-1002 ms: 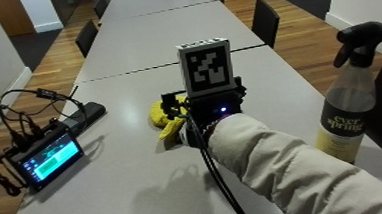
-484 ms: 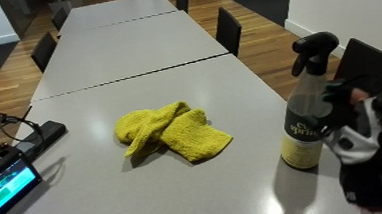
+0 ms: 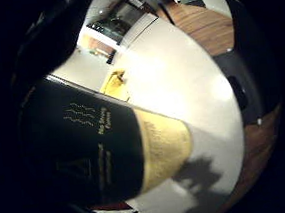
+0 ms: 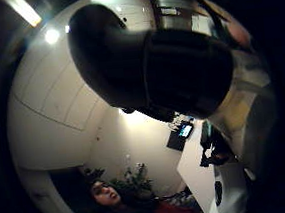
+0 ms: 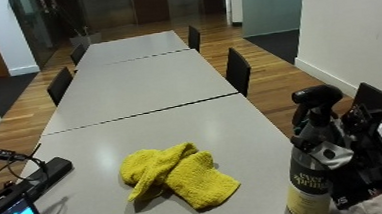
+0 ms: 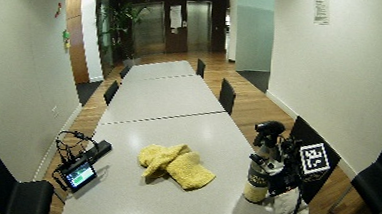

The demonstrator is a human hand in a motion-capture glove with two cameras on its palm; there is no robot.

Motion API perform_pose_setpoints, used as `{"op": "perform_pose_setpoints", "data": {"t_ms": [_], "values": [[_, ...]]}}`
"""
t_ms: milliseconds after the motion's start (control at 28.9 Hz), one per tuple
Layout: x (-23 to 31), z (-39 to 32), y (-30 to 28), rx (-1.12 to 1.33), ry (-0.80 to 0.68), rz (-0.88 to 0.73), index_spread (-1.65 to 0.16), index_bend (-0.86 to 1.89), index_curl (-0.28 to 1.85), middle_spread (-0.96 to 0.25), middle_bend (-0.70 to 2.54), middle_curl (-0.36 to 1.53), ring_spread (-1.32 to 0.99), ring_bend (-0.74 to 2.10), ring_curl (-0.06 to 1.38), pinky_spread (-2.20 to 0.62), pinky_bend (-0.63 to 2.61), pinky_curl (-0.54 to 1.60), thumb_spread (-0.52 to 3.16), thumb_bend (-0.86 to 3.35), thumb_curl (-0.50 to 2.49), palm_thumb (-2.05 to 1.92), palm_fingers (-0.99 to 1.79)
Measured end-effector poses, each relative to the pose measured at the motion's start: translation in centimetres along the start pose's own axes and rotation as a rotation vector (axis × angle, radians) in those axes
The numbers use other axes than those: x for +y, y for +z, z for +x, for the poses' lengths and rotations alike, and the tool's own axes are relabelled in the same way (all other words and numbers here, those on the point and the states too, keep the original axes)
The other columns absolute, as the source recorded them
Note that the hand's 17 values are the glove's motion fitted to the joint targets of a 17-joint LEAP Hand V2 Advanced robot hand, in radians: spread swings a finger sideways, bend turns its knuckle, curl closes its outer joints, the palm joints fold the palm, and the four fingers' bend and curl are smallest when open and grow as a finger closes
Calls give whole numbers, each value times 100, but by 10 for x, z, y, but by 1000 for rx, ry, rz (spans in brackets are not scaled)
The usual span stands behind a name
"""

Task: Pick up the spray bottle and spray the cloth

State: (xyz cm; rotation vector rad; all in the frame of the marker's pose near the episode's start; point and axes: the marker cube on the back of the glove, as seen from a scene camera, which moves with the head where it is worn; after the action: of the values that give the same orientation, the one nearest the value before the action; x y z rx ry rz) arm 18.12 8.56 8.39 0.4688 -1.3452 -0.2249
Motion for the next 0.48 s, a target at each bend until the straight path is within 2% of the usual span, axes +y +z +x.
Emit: {"op": "perform_pose_setpoints", "data": {"t_ms": [35, 173, 484], "values": [[5, 0, 2, -21, 18, 0, -26, 40, 39, -5, 59, 38, -9, 46, 30, 6, 16, 20, 81, 18, 47, 91, 75], [14, -9, 6, -36, 48, 52, -25, 31, 39, -7, 50, 37, -10, 47, 31, -2, 33, 26, 71, 15, 50, 95, 92], [-21, -33, 2, -16, -57, 116, -23, 24, 44, -8, 43, 40, -14, 42, 37, -12, 36, 34, 53, 7, 56, 101, 103]]}}
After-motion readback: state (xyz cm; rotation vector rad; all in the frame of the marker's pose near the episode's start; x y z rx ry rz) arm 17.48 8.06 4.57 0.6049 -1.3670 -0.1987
